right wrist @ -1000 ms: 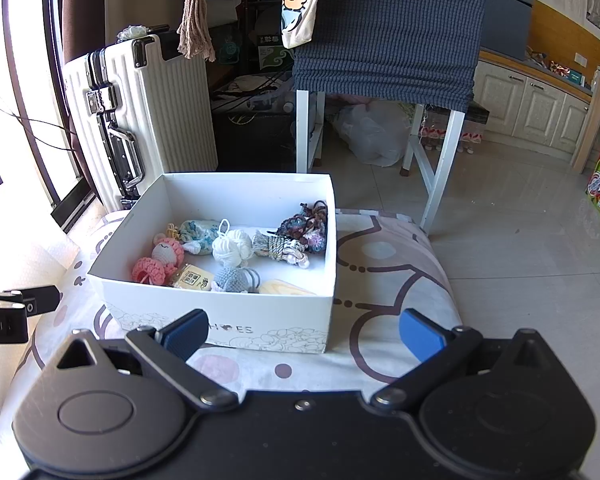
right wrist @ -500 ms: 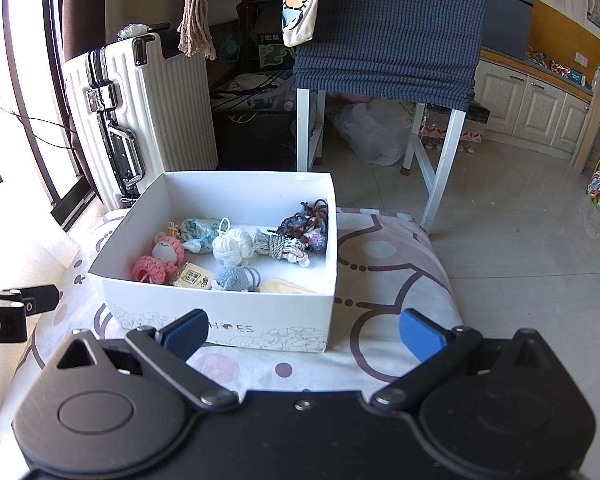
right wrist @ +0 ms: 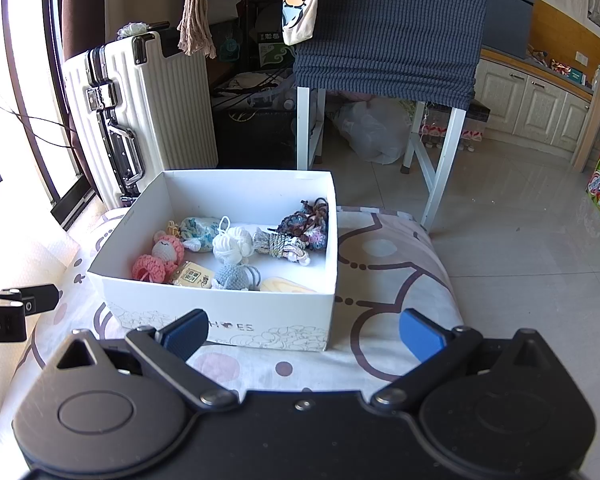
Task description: Organize objects
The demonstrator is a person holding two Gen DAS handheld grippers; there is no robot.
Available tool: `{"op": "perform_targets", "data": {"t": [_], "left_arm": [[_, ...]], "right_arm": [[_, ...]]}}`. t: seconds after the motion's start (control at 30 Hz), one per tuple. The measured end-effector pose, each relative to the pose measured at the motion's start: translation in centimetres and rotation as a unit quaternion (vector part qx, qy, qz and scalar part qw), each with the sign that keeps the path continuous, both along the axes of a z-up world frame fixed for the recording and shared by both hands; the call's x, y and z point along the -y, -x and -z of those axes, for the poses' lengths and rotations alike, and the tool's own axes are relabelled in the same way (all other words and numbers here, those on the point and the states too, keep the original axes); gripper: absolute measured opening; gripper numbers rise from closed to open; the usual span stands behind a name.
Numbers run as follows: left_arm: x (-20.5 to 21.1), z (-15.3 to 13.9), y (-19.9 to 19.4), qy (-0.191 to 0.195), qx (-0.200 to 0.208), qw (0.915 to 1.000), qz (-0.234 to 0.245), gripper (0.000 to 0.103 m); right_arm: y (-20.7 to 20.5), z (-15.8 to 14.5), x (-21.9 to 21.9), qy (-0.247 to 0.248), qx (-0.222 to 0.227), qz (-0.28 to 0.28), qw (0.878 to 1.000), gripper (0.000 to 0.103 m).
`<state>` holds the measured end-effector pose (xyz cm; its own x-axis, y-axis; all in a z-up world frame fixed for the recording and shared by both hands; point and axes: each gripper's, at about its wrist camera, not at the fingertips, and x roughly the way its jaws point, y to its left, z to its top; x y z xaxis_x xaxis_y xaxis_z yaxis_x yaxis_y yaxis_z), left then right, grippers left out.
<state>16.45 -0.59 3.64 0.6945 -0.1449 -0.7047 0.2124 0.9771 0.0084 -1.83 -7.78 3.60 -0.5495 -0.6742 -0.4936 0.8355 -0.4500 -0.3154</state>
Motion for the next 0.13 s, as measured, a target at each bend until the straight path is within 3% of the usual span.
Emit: {"op": "perform_targets", "data": {"t": [0.13], "left_arm": [[-0.03,0.05,0.05,0.001,-0.001,1.0000,0.002,0.103]], "right_arm": [[0.00,-0.01,0.00,0.000,0.000,0.000,1.000,0.103]]}}
